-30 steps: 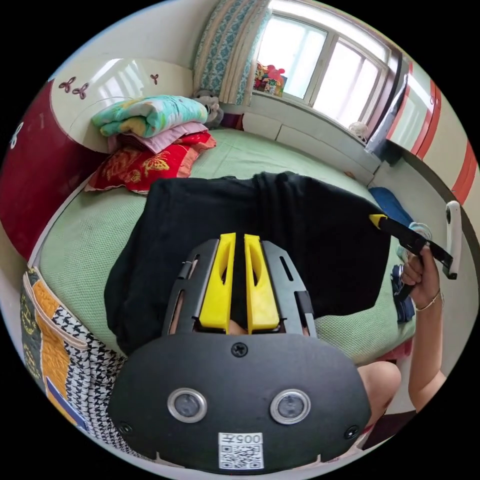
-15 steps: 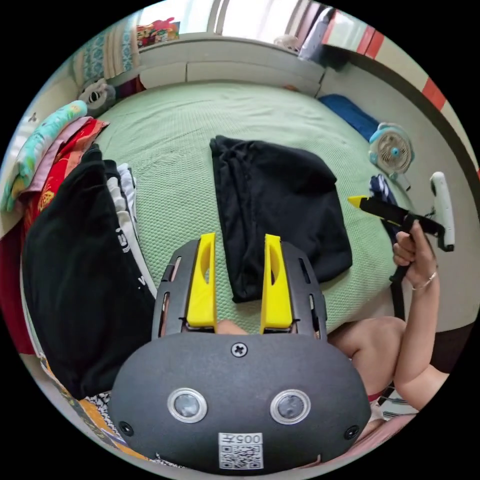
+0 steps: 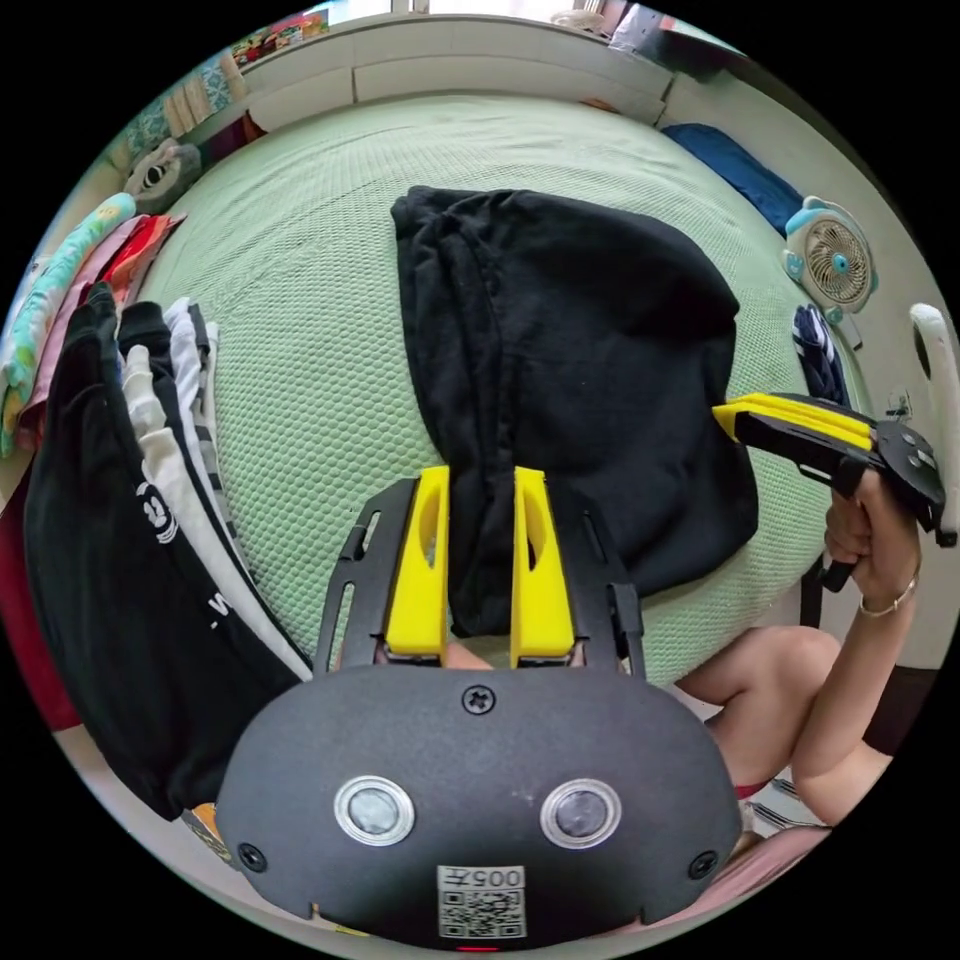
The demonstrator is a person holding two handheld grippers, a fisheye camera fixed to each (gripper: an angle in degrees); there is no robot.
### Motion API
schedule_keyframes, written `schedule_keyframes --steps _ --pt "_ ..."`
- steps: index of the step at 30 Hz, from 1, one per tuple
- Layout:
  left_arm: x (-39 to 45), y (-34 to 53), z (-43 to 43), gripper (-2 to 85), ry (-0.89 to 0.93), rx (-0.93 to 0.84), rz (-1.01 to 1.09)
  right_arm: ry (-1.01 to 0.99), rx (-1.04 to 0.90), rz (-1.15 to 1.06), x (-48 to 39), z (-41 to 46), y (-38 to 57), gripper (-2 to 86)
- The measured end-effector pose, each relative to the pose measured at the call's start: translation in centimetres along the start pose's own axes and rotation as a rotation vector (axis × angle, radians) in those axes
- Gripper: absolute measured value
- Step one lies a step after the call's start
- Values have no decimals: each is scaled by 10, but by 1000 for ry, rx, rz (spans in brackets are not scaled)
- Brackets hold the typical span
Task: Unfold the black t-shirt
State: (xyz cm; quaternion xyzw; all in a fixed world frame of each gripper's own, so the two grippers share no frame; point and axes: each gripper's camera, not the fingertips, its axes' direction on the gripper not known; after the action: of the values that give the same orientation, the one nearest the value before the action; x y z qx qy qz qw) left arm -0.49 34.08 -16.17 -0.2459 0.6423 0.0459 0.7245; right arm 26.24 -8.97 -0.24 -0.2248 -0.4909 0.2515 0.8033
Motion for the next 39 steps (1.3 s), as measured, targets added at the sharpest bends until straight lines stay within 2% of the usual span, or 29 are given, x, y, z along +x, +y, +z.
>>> schedule_keyframes --steps 4,12,18,21,28,33,36,39 --pt "20 -5 14 89 -28 -15 38 2 -129 -43 1 26 -7 -6" --pt "62 23 32 87 -63 -51 52 -25 -296 -137 -10 36 1 -7" --pt "79 38 9 69 -116 107 12 -22 -161 -117 -18 8 12 -8" --pt "93 36 16 52 -108 87 20 -76 -60 -93 -22 -8 14 -9" --pt "118 29 35 1 -132 18 28 7 -122 -87 -45 10 12 -9" --pt "119 41 10 -4 -143 201 -75 -8 31 -15 -53 -15 21 -10" --pt "124 47 5 -4 -194 255 -86 -17 -5 45 -56 -13 26 -11" --pt "129 52 4 -4 -163 236 -71 5 54 54 -66 -28 37 -11"
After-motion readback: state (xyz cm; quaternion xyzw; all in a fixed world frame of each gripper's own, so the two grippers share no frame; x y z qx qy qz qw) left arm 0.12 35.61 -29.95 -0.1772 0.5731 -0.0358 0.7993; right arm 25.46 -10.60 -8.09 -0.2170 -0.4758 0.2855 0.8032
